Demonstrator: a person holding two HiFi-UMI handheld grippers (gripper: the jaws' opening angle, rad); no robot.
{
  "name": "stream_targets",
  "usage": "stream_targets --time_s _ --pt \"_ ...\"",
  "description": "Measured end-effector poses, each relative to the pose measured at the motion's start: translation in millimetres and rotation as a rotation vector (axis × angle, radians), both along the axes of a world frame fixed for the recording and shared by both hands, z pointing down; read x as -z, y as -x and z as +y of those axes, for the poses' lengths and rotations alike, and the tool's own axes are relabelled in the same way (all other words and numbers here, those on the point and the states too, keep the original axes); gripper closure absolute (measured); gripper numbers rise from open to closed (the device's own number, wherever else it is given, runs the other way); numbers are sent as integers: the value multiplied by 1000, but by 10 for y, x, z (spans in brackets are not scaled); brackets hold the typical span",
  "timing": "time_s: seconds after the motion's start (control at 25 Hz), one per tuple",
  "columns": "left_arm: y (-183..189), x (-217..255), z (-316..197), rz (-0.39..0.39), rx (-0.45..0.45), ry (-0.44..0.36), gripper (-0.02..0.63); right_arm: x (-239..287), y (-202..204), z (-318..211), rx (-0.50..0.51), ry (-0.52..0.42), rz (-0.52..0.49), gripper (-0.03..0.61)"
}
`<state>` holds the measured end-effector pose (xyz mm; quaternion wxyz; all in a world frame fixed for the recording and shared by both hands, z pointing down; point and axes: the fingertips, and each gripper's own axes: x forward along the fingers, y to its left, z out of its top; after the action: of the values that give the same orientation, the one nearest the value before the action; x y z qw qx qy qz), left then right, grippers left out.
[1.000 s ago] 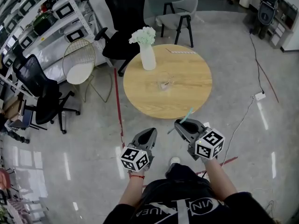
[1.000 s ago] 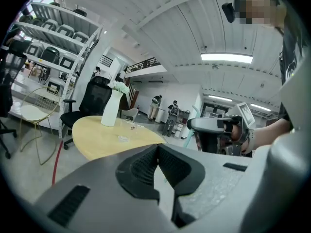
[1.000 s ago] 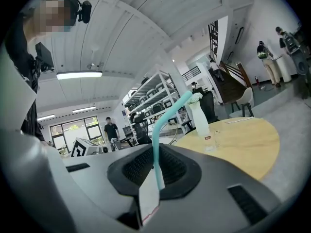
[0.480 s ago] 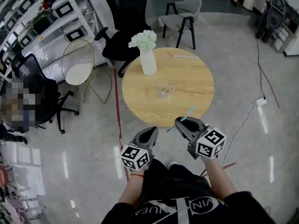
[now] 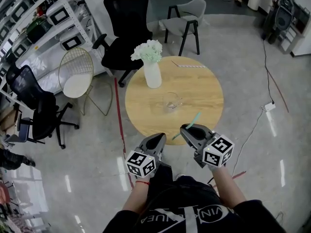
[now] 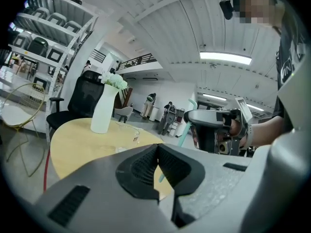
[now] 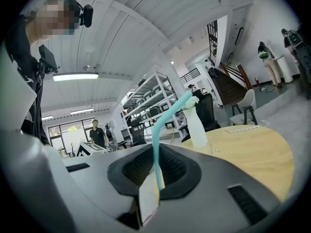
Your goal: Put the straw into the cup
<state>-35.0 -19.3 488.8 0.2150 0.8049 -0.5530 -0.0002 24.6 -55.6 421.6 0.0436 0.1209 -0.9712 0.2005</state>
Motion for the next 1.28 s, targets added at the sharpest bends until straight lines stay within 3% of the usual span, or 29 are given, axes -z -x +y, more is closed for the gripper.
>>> stream_targets --time_s 0.64,1.0,1.28 --pt "651 41 -847 9 -164 14 606 220 700 -837 -127 -13 -31 548" --pt "825 11 -1206 5 -318 9 607 327 793 -1218 -286 -13 -65 548" --pt "969 -32 -1366 28 -403 19 607 446 740 -1428 -434 34 -167 548"
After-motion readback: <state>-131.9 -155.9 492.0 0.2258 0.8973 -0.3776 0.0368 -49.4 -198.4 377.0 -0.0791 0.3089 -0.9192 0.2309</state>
